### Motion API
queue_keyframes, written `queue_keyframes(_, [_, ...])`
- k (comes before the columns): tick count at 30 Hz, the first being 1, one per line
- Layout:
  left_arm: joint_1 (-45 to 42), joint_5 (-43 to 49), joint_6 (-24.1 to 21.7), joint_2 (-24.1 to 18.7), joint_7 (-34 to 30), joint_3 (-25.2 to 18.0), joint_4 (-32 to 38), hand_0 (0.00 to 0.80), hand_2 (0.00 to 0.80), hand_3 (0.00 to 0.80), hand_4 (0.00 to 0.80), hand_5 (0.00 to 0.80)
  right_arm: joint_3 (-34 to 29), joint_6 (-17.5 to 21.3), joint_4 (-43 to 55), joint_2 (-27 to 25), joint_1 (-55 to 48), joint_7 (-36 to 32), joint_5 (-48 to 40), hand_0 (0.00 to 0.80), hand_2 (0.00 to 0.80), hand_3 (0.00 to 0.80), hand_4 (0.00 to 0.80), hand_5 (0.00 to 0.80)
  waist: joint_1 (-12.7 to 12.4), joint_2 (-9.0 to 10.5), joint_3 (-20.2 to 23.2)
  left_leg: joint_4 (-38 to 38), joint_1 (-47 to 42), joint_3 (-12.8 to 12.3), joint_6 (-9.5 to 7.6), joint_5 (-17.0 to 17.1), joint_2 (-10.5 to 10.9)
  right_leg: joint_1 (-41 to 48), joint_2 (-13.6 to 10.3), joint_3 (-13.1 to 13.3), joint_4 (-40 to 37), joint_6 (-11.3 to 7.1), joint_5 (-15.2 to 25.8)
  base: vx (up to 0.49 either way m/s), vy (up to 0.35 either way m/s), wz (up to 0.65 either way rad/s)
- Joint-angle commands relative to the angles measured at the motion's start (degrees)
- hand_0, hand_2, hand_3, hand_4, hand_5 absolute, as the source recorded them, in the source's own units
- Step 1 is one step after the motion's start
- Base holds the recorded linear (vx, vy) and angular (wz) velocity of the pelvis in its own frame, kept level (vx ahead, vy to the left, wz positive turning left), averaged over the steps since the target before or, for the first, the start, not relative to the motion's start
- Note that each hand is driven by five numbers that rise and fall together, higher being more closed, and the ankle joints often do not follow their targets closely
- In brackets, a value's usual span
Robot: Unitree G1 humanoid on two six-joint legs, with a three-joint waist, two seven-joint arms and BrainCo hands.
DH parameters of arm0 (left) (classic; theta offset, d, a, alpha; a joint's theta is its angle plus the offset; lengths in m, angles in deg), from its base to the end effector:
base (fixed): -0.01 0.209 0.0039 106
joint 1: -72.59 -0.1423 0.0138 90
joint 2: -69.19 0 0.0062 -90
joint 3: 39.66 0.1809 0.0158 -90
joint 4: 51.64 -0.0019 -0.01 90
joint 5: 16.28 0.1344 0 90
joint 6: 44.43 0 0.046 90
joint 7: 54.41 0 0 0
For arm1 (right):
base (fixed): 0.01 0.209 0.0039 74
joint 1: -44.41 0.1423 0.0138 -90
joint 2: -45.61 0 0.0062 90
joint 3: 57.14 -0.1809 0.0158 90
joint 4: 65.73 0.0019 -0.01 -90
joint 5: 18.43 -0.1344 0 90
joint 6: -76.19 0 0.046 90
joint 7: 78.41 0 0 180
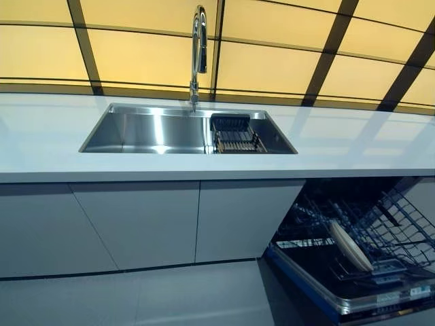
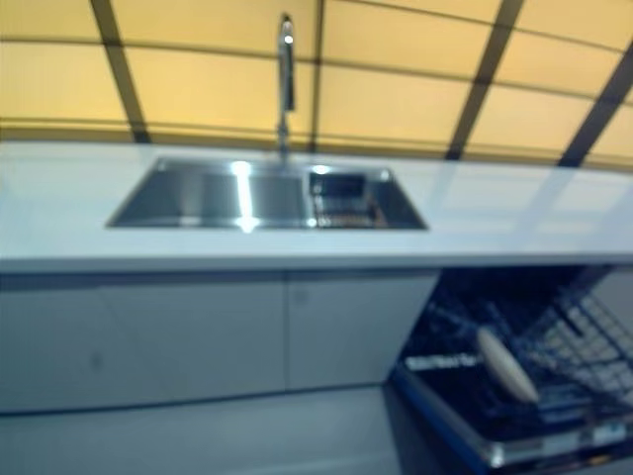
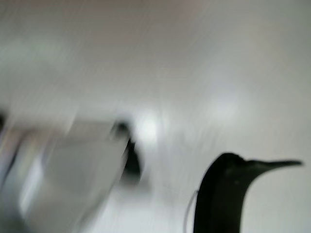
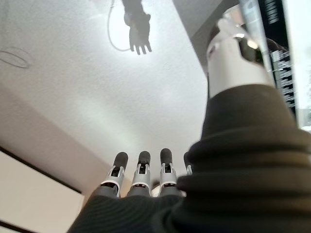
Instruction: Take plates into dishwasher
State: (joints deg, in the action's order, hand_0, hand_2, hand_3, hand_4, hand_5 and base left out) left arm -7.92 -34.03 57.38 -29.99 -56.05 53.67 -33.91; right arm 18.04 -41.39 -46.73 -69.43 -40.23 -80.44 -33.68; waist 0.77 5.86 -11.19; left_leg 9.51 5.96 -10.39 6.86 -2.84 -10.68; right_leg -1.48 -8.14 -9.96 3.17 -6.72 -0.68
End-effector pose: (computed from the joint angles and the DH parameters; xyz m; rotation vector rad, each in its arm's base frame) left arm 0.1159 0.2909 -0.0746 0.0845 1.2346 0.3751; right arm 0.0781 -0.3836 -0.0195 0.0051 1.3434 -0.7951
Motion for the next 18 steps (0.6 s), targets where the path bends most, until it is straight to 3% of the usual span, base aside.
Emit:
queue_keyframes(1, [0.84,-0.57,-1.31,-0.04,1.20,0.01,-0.71,0.000,0.000,0.000,0.000,0.000,1.79,-1.40,0.73,-1.47,-0.10,1.66,-0.89,0.000,0.000,0.000,0.000,0.000,0.93,0.57,-2.38,-2.55,0.60,-0.57,-6.32,0.15,3.55,0.13,-0.79,1.40,0.19,-1.66,0.60,-0.161,-0.031,0.18])
queue_keyframes(8, [0.68,2.44,-2.24,0.56,0.31,1.63,-0.89,0.000,0.000,0.000,0.000,0.000,1.79,-0.60,-1.54,-1.41,-1.29,1.25,-1.44,0.000,0.000,0.000,0.000,0.000,1.48,-0.76,-1.88,-5.31,-1.51,0.54,-6.10,1.03,3.93,0.18,-0.12,0.66,2.02,-0.55,-1.40,-0.085,-0.034,0.17])
queue_keyframes(11, [0.52,3.87,-3.17,0.85,-0.04,2.14,-1.39,0.000,0.000,0.000,0.000,0.000,2.18,1.34,-2.50,-0.55,-1.09,4.15,-2.79,0.000,0.000,0.000,0.000,0.000,1.82,-1.50,-1.99,-4.85,-2.55,1.04,-6.26,0.49,4.21,0.17,-0.19,1.16,2.75,-0.07,-1.78,-0.027,0.001,-0.05])
queue_keyframes(15, [-0.57,3.65,-2.32,0.22,0.18,2.10,-0.40,0.000,0.000,0.000,0.000,0.000,2.86,5.12,-2.26,2.86,-0.39,5.57,-6.18,0.000,0.000,0.000,0.000,0.000,1.19,-2.75,-2.35,-8.09,-4.86,2.43,-6.17,1.36,4.23,-0.56,-1.09,1.29,3.67,-1.61,-0.50,0.008,-0.025,-0.15])
queue_keyframes(18, [-1.44,2.47,-2.00,-0.04,0.03,2.00,0.05,0.000,0.000,0.000,0.000,0.000,3.80,6.56,-1.46,4.76,-0.18,7.01,-7.90,0.000,0.000,0.000,0.000,0.000,0.87,-3.51,-2.18,-10.05,-5.19,3.30,-5.95,2.90,3.35,-1.00,-0.44,1.57,5.83,-1.52,-1.86,-0.012,-0.107,-0.56])
